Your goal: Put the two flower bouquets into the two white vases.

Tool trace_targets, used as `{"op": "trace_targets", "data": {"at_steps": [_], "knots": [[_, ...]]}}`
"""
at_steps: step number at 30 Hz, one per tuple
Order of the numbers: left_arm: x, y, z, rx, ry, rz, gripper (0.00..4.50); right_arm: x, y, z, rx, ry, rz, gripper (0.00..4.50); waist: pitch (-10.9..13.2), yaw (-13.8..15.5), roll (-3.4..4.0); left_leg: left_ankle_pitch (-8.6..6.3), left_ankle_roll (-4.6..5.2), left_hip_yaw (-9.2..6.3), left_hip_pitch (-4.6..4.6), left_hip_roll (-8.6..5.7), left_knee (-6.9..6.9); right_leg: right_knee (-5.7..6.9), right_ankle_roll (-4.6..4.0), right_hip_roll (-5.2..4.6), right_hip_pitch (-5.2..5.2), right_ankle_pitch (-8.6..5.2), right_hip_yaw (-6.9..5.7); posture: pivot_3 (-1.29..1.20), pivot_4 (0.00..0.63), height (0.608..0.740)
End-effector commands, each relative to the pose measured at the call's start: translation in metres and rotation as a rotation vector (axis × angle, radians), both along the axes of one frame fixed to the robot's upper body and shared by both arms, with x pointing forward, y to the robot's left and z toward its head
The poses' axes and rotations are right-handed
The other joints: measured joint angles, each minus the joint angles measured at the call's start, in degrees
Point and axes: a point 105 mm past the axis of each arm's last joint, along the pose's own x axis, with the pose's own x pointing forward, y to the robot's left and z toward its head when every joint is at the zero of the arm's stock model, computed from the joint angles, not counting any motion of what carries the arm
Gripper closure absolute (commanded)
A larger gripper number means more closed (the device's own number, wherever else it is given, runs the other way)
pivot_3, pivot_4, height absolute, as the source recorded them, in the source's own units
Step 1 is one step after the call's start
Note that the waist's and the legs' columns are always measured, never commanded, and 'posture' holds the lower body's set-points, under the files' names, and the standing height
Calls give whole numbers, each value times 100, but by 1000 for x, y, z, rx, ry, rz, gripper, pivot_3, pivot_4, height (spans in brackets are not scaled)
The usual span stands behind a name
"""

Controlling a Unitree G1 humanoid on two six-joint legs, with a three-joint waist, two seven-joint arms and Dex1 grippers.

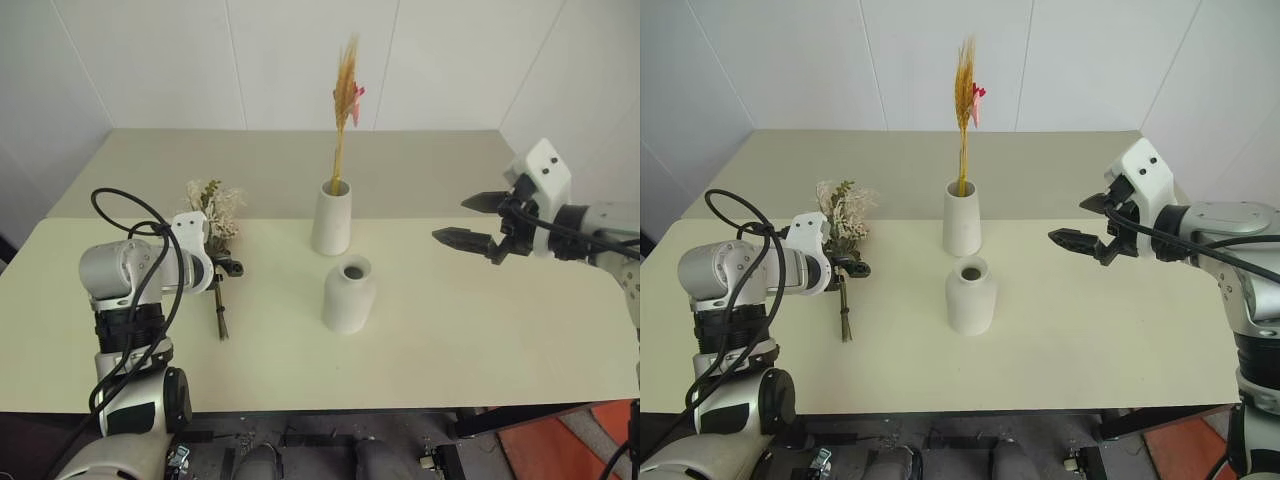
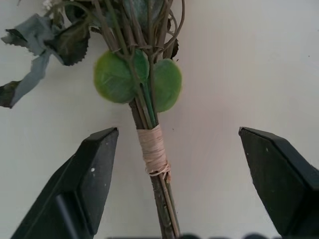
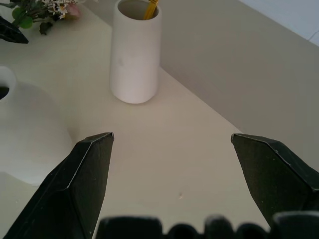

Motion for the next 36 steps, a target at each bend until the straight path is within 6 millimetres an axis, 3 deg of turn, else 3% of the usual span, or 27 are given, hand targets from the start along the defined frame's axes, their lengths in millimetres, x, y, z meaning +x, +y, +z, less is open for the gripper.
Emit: {"op": "trace_targets", "data": {"at_steps": [1, 10, 13, 16, 19, 21, 24, 26, 29, 32, 36], "knots": [[5, 6, 7, -4, 5, 46, 1541, -17, 1, 14, -27, -60, 49, 0, 0, 16, -1, 0, 0, -1, -1, 0, 0, -1, 0, 1, 0, 0, -2, 0, 150, 740], [11, 0, 16, 111, -82, 44, 4440, -29, 4, 15, -21, -90, 62, 0, 1, 26, -2, 1, -1, 0, -2, -3, 2, 0, 1, -3, 1, 0, -1, 0, 150, 740], [23, 6, 32, 120, -221, 129, 4439, -30, 0, 15, -22, -98, 33, 0, 1, 65, -2, 1, -2, -1, -1, -3, 2, 0, 1, -3, 1, 0, -1, 0, 150, 740], [32, 2, 82, 86, -608, 160, 4439, -33, -12, 13, -9, -108, -34, 0, 2, 102, -3, 1, -3, 0, -3, -1, 2, -3, 0, -3, 0, 1, 0, 0, 150, 740], [29, -10, 124, -145, -789, 114, 4439, -41, -24, 7, -5, -129, -84, 0, 2, 181, -5, 2, -4, 1, -11, -1, 3, -6, -2, -5, -3, 2, -1, 0, 150, 740], [18, -20, 155, -349, -958, 12, 4439, -47, -32, 2, 1, -164, -124, 0, 2, 209, -5, 2, -4, 1, -15, -1, 9, -7, -1, -6, -1, 3, -4, 0, 150, 740], [-17, -38, 198, -663, -1203, -300, 4439, -61, -40, -4, 18, -191, -139, 0, 1, 212, -6, 1, -4, 5, -15, -3, 16, -14, 5, -7, 6, 4, -3, 0, 150, 740], [-37, -55, 211, -756, -1265, -567, 4439, -78, -39, -11, 31, -153, -81, 0, 1, 209, -6, 1, -4, 6, -16, -3, 19, -13, 7, -6, 8, 4, -4, 0, 150, 740], [-51, -75, 214, -813, -1259, -864, 4439, -95, -38, -21, 21, -113, -38, 0, 0, 169, -4, 1, -3, 5, -4, -2, 27, -10, 11, 0, 21, 1, -6, 0, 150, 740], [-55, -88, 213, -863, -1252, -1036, 4439, -100, -44, -27, -7, -102, -67, 0, 0, 146, -5, 1, -3, 4, 6, -1, 49, -9, 38, 3, 42, -12, -5, 0, 150, 740], [-43, -107, 210, -966, -1214, -1145, 4439, -105, -50, -29, 1, -119, -116, 0, 1, 133, -5, 1, -3, 4, 21, 0, 60, -16, 57, 4, 68, -20, -5, 0, 150, 740]]}}
